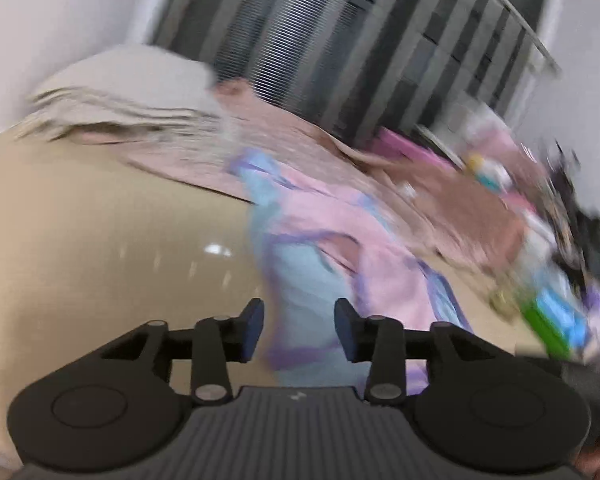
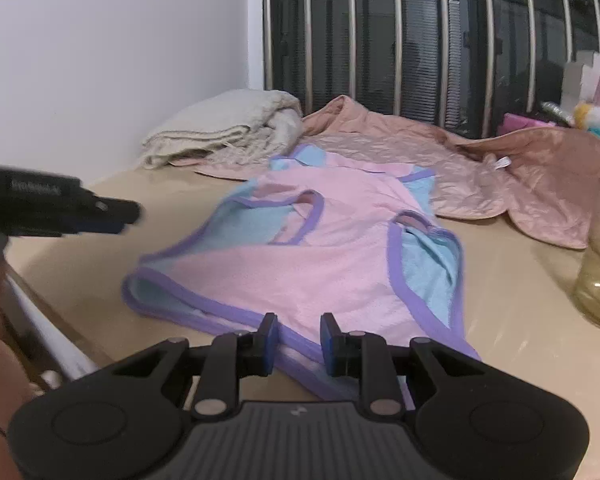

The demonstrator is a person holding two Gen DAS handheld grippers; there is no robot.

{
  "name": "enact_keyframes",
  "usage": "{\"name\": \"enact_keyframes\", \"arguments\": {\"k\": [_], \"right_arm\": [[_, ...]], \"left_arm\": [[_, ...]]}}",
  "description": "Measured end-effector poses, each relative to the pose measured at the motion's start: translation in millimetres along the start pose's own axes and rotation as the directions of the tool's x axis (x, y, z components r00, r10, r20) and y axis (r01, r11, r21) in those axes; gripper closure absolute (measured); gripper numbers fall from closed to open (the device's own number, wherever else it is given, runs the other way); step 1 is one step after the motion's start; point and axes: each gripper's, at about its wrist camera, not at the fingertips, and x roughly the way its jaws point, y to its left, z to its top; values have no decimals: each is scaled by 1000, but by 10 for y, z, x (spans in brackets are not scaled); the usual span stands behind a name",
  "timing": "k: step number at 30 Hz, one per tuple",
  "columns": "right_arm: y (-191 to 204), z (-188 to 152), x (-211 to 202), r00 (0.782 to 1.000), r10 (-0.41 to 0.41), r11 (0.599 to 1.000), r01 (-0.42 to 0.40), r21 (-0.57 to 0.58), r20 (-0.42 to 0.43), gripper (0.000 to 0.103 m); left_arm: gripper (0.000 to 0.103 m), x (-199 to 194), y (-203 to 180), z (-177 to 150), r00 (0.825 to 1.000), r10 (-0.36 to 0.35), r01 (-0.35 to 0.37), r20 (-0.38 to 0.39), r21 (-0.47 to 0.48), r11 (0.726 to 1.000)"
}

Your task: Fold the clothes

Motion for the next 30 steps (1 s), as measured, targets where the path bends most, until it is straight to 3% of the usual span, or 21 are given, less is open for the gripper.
{"name": "enact_keyframes", "arguments": {"k": [4, 8, 9, 10, 12, 13, 14, 17, 19, 21, 22, 24, 30], "right_arm": [[-39, 71, -19, 996, -83, 996, 83, 10, 19, 81], [-188, -26, -193, 986, -167, 986, 167, -1, 26, 80], [-225, -72, -245, 986, -167, 986, 167, -9, 24, 76], [-262, -118, -296, 986, -167, 986, 167, -17, 22, 74], [-309, -209, -390, 987, -159, 986, 160, -34, 25, 73], [-289, -236, -419, 989, -142, 989, 144, -46, 37, 73], [-262, -255, -445, 991, -122, 990, 125, -58, 49, 73], [-138, -300, -505, 994, -71, 989, 81, -125, 87, 73], [-19, -335, -440, 996, -62, 975, 76, -207, 70, 76], [82, -405, -387, 993, -86, 953, 107, -282, 86, 79], [111, -429, -376, 991, -91, 946, 116, -302, 94, 81], [101, -430, -391, 992, -78, 956, 102, -276, 95, 85], [-26, -419, -441, 991, -78, 975, 98, -198, 106, 83]], "left_arm": [[63, 190, -215, -88, 998, 20, -13, -66, 111, 994], [63, 131, -306, -257, 992, 124, -113, -29, 244, 963], [61, 96, -303, -261, 991, 131, -121, -27, 238, 964], [48, 61, -300, -265, 990, 137, -128, -25, 232, 964], [34, -63, -273, -239, 996, 91, -89, 0, 164, 982], [33, -128, -289, -222, 999, 52, -53, 14, 156, 986], [33, -192, -306, -205, 1000, 13, -17, 28, 150, 988], [33, -227, -470, -250, 1000, 0, -5, 22, 253, 967], [33, -173, -515, -357, 1000, 13, -16, 11, 326, 945], [39, -76, -450, -457, 998, 48, -31, -47, 319, 947], [42, -79, -409, -492, 998, 49, -35, -34, 315, 948], [44, -91, -376, -501, 998, 63, -52, -26, 292, 955], [48, -146, -294, -475, 999, 37, -32, -17, 241, 970]]}}
